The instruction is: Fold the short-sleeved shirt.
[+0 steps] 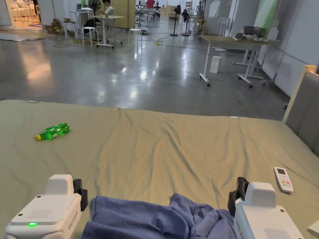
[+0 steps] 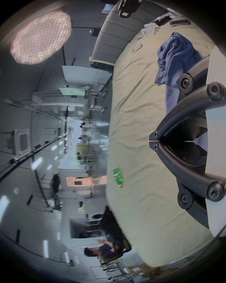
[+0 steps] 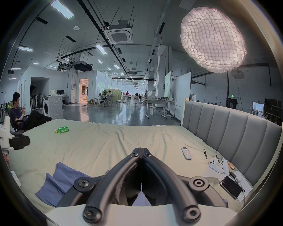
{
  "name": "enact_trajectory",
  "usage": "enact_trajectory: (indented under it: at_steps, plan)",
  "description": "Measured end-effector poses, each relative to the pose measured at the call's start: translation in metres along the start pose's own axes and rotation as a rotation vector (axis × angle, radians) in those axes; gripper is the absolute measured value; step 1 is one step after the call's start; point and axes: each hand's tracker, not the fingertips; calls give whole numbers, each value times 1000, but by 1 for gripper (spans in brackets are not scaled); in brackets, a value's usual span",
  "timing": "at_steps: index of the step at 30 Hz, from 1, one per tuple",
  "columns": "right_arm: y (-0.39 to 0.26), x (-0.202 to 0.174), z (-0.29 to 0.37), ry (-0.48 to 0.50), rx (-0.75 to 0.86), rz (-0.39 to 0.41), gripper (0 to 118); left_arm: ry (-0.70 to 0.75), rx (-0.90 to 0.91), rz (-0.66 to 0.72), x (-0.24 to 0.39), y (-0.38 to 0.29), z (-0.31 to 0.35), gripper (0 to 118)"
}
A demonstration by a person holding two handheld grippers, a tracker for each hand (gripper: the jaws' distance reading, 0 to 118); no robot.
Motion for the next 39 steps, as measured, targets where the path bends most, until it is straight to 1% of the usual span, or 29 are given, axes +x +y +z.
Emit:
enact_trajectory:
  at_steps: [1,2,4,8,9,12,13,14,15,19,22,23,27,30,33,34,36,39]
  plan:
    - [-2,1,-2,6,-10,0,0,-20,-16,23,-3,-2,-11,0]
    - [-4,1,-3,10,-22,-3,0,-32,-42,18,-6,-5,-24,0]
    - [-6,2,-1,7,-21,21,0,-42,-133,-18,-10,-7,-54,0]
    - [-17,8,-8,-5,-63,13,0,-78,-291,7,-12,-13,-109,0]
    - [-19,11,-10,-9,-74,5,0,-87,-334,4,-11,-15,-123,3]
    - [-27,17,-16,-19,-103,5,0,-129,-458,-31,-7,-23,-160,51]
    - [-29,19,-18,-23,-111,8,0,-119,-473,-51,-5,-25,-169,70]
    - [-31,22,-20,-27,-121,9,0,-98,-487,-67,-2,-27,-179,78]
    - [-34,25,-21,-32,-131,7,0,-82,-486,-68,0,-30,-182,80]
    - [-44,33,-27,-47,-160,25,0,-87,-536,-50,4,-42,-211,80]
    - [-46,38,-25,-57,-185,36,0,-36,-541,-54,7,-52,-222,80]
    - [-48,40,-25,-59,-191,36,0,-24,-541,-62,12,-51,-210,80]
    - [-59,47,-30,-69,-216,42,0,-17,-528,-95,17,-59,-208,77]
    - [-62,49,-34,-69,-229,35,0,-52,-525,-130,25,-58,-204,56]
    - [-65,49,-39,-63,-237,26,0,-85,-536,-143,23,-51,-210,17]
    - [-66,50,-41,-61,-241,20,0,-93,-539,-143,22,-49,-210,11]
    - [-69,52,-47,-58,-251,8,0,-119,-546,-140,18,-46,-209,9]
    - [-76,60,-66,-61,-296,1,0,-137,-514,-142,16,-34,-195,8]
